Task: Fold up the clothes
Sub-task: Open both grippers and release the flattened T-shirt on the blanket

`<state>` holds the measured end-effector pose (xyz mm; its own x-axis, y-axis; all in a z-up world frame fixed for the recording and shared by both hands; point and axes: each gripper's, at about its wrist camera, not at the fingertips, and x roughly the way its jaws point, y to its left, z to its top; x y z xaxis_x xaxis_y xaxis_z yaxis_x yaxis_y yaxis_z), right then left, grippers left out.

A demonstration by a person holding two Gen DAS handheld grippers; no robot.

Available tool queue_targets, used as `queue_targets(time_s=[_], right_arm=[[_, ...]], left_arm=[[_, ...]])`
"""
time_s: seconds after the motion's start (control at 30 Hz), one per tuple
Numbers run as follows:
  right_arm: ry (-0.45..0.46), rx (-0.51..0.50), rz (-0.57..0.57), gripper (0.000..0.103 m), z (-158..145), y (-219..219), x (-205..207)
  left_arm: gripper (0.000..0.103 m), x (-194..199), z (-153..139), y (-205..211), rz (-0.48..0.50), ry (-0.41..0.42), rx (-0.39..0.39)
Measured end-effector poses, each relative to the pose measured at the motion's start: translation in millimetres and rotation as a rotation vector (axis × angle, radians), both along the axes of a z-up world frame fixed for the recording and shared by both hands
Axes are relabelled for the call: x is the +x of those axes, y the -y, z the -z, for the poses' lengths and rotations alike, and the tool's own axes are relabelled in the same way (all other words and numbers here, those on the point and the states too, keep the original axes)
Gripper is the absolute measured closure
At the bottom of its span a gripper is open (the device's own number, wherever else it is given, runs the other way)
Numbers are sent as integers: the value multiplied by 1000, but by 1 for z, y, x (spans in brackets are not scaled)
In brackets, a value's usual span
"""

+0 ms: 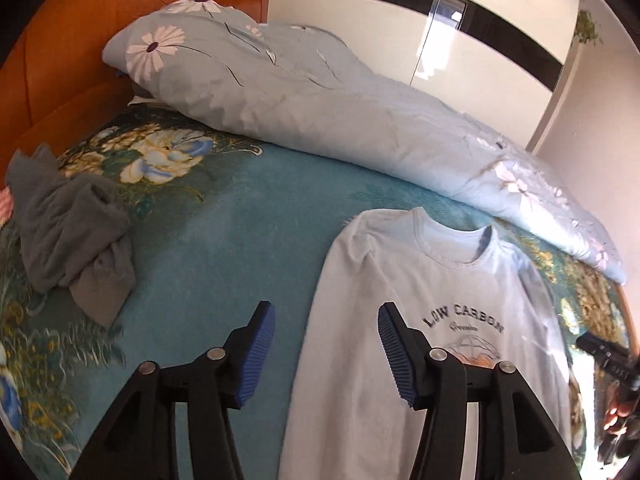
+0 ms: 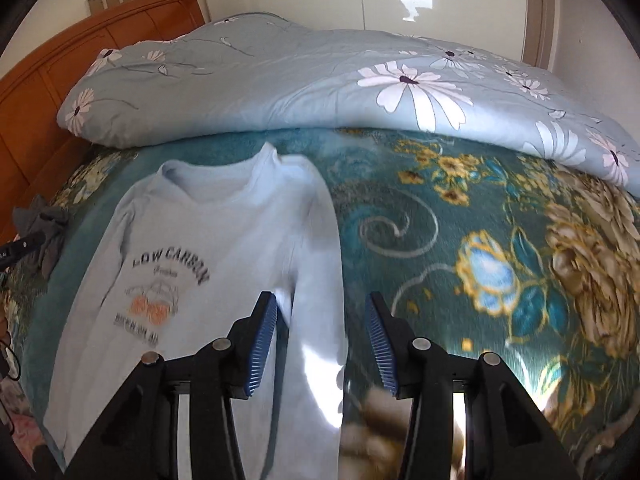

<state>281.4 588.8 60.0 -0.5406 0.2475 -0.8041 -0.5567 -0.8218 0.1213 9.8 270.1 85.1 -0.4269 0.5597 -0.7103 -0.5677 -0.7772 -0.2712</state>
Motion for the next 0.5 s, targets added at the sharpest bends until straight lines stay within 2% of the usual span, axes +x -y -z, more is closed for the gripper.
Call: queue_targets(time_s=[0.1,0.23,0.33,0.5], right_arm=[[-4,-23,12,55,10,27,41],[-3,-34,44,55,25,57,84],[-7,-34,70,55,32,70,92],[-14,-34,113,55,44,90,104]], left_arm=[[42,33,8,35,-26,51,77],[42,61,18,56,-49,102,73],[41,80,16,70,-56,104,109],[40,98,8,84,-39,96,125]])
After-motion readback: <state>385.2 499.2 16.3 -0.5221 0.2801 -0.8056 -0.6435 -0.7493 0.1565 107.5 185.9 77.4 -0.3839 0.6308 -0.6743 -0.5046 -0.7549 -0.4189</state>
